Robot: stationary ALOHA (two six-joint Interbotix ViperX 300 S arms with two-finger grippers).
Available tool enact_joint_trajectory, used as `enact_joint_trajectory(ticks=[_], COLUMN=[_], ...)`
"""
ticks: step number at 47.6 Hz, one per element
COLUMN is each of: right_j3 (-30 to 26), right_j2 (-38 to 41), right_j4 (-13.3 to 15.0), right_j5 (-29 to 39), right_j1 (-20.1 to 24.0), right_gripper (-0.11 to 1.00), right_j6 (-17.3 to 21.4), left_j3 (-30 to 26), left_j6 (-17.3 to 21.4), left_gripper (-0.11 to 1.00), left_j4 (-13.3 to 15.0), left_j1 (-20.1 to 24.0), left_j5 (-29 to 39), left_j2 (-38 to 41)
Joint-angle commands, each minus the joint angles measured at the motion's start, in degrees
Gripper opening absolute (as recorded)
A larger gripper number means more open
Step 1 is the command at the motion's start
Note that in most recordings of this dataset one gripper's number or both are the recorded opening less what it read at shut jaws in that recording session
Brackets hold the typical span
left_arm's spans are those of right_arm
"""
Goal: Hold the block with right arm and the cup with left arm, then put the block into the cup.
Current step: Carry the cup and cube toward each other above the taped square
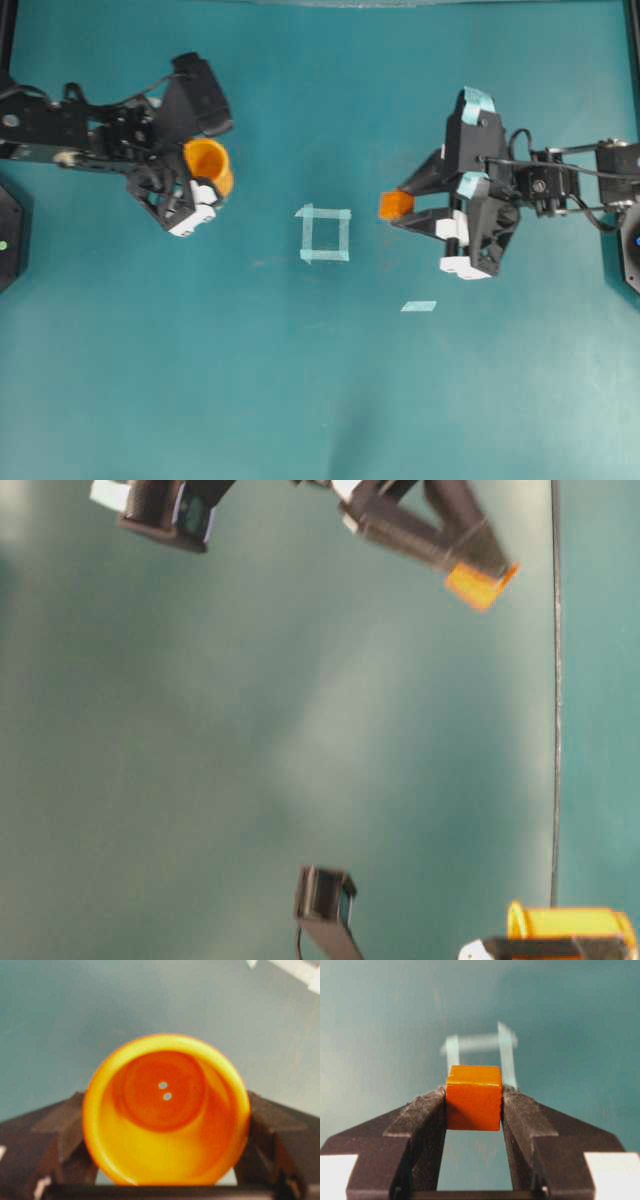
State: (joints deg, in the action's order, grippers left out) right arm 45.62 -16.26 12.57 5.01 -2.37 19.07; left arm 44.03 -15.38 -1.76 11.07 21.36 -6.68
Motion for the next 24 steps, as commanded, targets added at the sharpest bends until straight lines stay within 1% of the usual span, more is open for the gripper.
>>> enact_joint_trajectory(ticks=[1,8,16,24], right_j3=[-2.37,-4.31,-6.06,-6.59], right_j2=[0.35,2.46,4.31,5.01], right_j4=[1.14,3.43,5.27,5.71], right_j5=[-2.99,-5.98,-8.79,-12.92], right_j1=[-0.44,-0.70,-1.41,-2.02], right_gripper=[0.41,0.41,0.41,0.41], right_j6=[-0.18,-0.26,-0.26,-0.26], left_j3=[-4.04,-8.44,-13.36,-18.02], left_j6=[0.62,2.37,3.78,5.45], left_gripper=[0.68,0.68,0.68,0.68], left_j4=[0.09,0.09,0.09,0.09], left_j1=[-1.32,-3.43,-5.63,-7.73], left_j5=[0.53,1.76,2.11,2.11], left_j2=[1.05,3.69,6.50,9.14])
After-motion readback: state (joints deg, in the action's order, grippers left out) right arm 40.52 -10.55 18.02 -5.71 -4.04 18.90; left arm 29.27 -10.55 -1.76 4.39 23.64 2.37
